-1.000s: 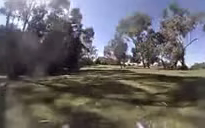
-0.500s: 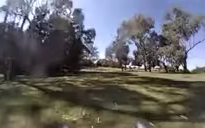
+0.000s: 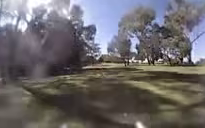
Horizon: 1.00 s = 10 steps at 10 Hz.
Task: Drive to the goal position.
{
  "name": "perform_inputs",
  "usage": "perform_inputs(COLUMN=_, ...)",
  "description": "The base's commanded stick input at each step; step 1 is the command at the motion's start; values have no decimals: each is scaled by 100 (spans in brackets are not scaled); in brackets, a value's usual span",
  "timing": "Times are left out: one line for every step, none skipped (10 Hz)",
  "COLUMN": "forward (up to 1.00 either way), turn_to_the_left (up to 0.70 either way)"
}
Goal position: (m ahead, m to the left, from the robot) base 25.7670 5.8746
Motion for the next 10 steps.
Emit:
perform_inputs(forward=100, turn_to_the_left=0)
perform_inputs(forward=100, turn_to_the_left=0)
perform_inputs(forward=100, turn_to_the_left=0)
perform_inputs(forward=100, turn_to_the_left=0)
perform_inputs(forward=100, turn_to_the_left=0)
perform_inputs(forward=100, turn_to_the_left=0)
perform_inputs(forward=100, turn_to_the_left=0)
perform_inputs(forward=100, turn_to_the_left=0)
perform_inputs(forward=100, turn_to_the_left=0)
perform_inputs(forward=100, turn_to_the_left=0)
